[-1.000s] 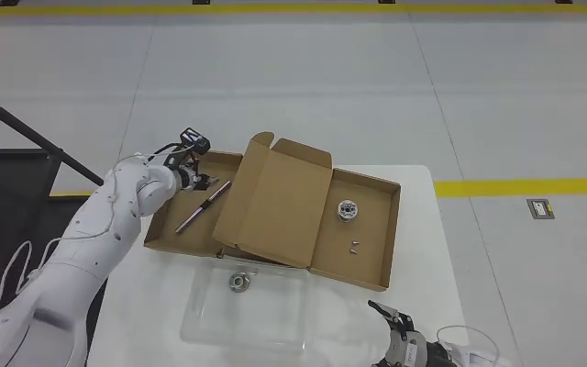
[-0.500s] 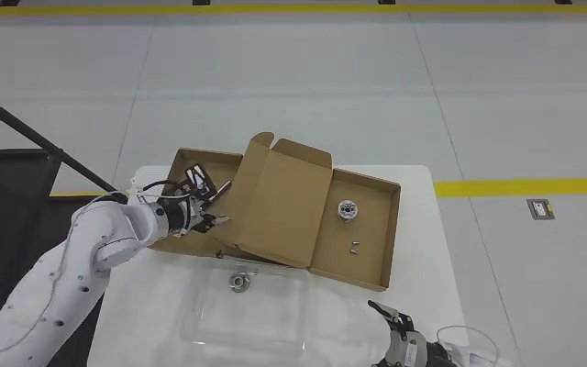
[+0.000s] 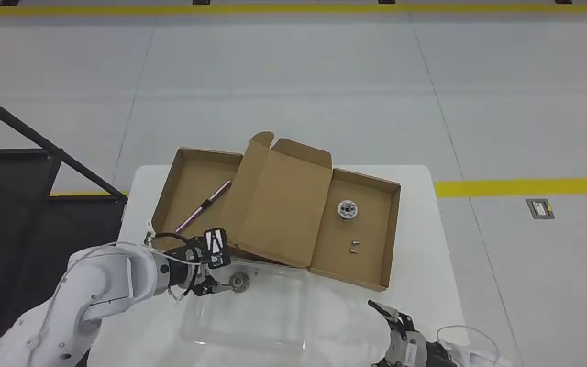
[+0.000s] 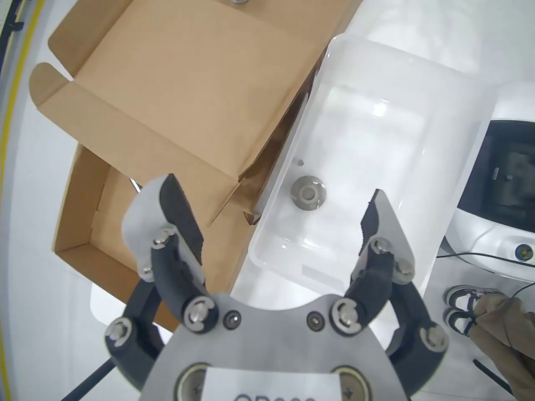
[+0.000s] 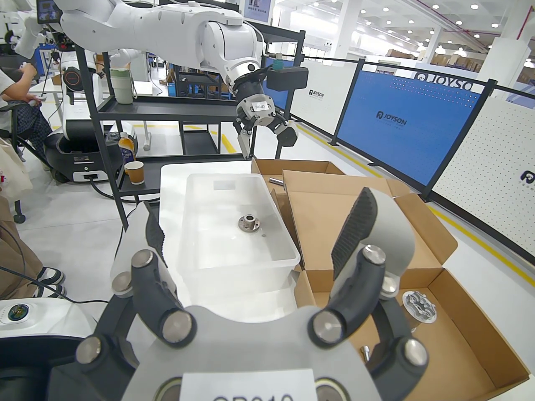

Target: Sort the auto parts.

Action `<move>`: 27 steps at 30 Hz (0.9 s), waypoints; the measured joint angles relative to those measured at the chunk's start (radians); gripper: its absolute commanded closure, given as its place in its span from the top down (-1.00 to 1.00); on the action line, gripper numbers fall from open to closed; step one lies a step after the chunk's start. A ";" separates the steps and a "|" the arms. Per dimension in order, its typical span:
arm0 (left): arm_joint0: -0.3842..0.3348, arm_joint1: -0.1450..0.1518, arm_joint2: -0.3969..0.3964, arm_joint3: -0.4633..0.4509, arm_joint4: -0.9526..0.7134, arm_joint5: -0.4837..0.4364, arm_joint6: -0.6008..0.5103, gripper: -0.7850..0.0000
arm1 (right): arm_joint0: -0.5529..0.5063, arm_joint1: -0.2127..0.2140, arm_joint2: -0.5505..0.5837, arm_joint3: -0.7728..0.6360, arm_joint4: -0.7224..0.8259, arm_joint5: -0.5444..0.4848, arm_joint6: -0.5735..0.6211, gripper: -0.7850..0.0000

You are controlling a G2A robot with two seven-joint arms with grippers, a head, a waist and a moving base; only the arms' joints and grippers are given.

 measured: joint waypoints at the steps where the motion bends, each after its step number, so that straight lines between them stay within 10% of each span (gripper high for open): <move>1: 0.000 0.000 0.000 0.000 0.000 0.000 0.000 1.00 | 0.000 0.000 0.000 0.000 0.000 0.000 0.000 1.00; 27: 0.153 -0.022 0.089 -0.124 -0.020 0.381 -0.311 1.00 | 0.000 0.000 0.000 0.000 0.000 0.000 0.000 1.00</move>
